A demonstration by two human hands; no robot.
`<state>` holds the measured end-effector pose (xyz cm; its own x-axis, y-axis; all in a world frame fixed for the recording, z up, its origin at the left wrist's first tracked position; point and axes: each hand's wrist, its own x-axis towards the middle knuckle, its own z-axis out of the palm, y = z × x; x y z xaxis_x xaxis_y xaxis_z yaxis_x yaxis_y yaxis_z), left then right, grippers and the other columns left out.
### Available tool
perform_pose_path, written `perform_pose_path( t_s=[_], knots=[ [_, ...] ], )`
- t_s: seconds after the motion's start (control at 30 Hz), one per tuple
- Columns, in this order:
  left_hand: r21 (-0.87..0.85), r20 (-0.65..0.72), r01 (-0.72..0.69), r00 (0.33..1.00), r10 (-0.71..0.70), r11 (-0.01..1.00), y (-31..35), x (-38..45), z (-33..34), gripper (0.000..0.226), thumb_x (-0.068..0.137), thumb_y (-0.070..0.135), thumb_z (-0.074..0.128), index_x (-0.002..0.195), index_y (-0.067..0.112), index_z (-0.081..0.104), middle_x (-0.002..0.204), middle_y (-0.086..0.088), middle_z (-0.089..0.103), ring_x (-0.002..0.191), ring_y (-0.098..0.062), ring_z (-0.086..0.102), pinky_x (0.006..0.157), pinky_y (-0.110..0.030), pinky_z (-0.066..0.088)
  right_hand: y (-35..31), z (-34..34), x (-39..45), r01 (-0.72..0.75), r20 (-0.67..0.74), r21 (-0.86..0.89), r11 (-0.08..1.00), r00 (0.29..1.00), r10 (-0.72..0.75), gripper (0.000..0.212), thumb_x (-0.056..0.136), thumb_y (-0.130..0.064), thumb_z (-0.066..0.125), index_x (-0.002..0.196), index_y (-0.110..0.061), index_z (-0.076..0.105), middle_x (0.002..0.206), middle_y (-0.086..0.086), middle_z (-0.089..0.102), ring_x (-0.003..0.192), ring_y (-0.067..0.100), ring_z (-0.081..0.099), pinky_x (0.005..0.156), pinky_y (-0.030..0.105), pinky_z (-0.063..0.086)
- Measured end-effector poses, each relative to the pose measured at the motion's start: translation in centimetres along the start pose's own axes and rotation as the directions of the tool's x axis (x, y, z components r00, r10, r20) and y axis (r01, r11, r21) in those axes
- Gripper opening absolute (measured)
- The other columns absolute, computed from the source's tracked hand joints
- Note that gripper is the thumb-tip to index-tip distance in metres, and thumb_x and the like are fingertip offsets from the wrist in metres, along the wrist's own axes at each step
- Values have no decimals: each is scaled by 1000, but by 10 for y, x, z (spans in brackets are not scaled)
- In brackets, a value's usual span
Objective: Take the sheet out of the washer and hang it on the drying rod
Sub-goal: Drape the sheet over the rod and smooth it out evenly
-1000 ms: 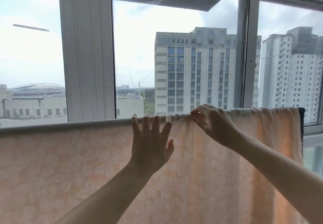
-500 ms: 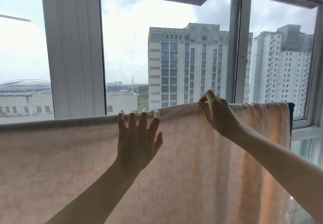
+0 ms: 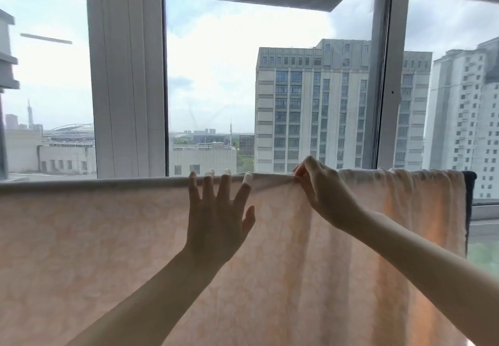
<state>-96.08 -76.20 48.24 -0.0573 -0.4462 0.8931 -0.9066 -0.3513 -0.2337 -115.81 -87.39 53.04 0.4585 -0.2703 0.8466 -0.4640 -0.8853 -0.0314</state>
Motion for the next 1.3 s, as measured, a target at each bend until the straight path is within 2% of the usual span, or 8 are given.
perform_pose_path(
  t_s=[0.2, 0.43, 0.57, 0.7, 0.8, 0.87, 1.0, 1.3],
  knots=[
    [-23, -23, 23, 999, -24, 999, 31, 10, 6, 55, 89, 51, 49, 135, 23, 48, 125, -17, 54, 116, -40, 51, 108, -64, 26, 10, -4, -4, 32, 22, -2, 999, 999, -32, 6, 95, -19, 54, 96, -13, 55, 90, -3, 62, 72, 7, 59, 69, 18, 51],
    [15, -46, 29, 999, -28, 999, 31, 13, 15, 56, 85, 55, 54, 134, 28, 51, 125, -16, 54, 115, -39, 52, 105, -66, 28, 9, -19, 37, -216, 278, 267, 939, 950, 140, 16, 97, -23, 56, 100, -9, 62, 88, -4, 63, 67, -2, 58, 60, 13, 47],
    [25, -60, 26, 998, -25, 999, 24, 12, 18, 55, 87, 55, 49, 136, 29, 49, 125, -16, 54, 115, -38, 52, 107, -66, 26, 8, -10, 61, -296, 496, 216, 931, 854, 156, 28, 95, -22, 58, 88, 2, 71, 73, 5, 62, 62, 16, 54, 57, 24, 45],
    [30, -52, 29, 998, -28, 999, 20, 11, 19, 57, 85, 53, 55, 137, 30, 49, 125, -16, 55, 115, -38, 53, 105, -66, 28, 0, -3, 64, -184, 390, 173, 968, 915, 104, 17, 94, -13, 60, 92, -1, 71, 83, 0, 66, 73, 11, 63, 63, 15, 52],
    [33, -19, 49, 999, -49, 998, 26, 14, 16, 59, 83, 47, 63, 136, 27, 48, 124, -16, 56, 115, -39, 52, 103, -66, 32, 3, 3, 58, -150, 210, 101, 983, 969, 127, 20, 95, -7, 56, 86, 5, 68, 83, 11, 68, 74, 20, 66, 71, 31, 58],
    [20, -2, 62, 998, -62, 998, 37, 19, 14, 58, 83, 44, 63, 135, 22, 49, 123, -15, 56, 114, -39, 52, 102, -64, 34, 9, 5, 55, -142, 118, 103, 984, 984, 130, 17, 95, -5, 55, 87, 4, 66, 83, 12, 68, 74, 20, 65, 74, 31, 57],
    [-31, -13, 11, 1000, -11, 999, 70, 26, 15, 56, 83, 46, 61, 130, 15, 53, 124, -15, 57, 116, -38, 52, 106, -61, 33, 11, -1, 47, -124, 123, 103, 987, 986, 111, 13, 96, -10, 56, 91, -2, 65, 85, 4, 63, 74, 12, 60, 63, 9, 44],
    [-50, -85, 23, 996, -28, 998, 87, 29, 23, 55, 87, 48, 48, 126, 9, 54, 119, -15, 56, 108, -36, 53, 103, -58, 36, 33, -18, 19, -74, 143, 188, 979, 989, 47, 4, 94, -10, 58, 94, -10, 62, 82, -8, 59, 73, 1, 57, 66, 12, 48]
  ],
)
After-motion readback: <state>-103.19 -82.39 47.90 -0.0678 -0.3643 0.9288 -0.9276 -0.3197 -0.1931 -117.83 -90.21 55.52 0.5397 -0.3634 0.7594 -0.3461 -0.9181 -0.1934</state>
